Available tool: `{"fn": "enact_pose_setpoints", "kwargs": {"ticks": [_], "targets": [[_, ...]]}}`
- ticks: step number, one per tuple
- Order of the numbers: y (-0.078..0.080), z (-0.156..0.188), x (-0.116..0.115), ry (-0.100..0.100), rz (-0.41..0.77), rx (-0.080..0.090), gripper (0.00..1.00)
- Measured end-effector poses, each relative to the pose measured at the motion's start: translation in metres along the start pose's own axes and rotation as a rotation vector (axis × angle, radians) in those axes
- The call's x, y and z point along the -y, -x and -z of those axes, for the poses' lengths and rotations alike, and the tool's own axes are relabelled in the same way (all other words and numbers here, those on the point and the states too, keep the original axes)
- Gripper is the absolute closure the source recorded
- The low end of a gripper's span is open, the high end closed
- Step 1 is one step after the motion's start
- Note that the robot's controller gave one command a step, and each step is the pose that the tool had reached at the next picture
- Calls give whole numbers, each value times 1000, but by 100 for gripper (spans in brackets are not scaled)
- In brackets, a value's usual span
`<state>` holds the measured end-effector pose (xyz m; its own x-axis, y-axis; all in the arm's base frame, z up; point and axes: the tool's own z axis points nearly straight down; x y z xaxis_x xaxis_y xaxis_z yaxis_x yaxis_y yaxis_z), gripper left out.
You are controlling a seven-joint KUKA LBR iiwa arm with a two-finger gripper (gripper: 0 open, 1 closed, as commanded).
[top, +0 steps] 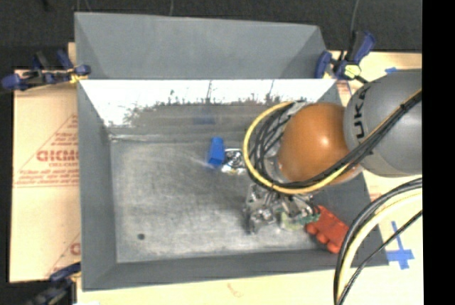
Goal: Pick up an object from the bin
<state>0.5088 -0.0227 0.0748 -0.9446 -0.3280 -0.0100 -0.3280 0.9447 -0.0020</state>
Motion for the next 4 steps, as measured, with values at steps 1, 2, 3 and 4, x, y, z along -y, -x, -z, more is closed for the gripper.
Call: {"fn": "enact_pose_setpoints", "kwargs": {"ticks": [1, 2, 3, 4], "targets": [[-2, -2, 0, 1, -1, -6, 0], [-34, -1, 45, 2, -137, 3, 0], [-34, 0, 46, -1, -138, 3, 100], [-13, 185, 61, -4, 85, 1, 100]]}}
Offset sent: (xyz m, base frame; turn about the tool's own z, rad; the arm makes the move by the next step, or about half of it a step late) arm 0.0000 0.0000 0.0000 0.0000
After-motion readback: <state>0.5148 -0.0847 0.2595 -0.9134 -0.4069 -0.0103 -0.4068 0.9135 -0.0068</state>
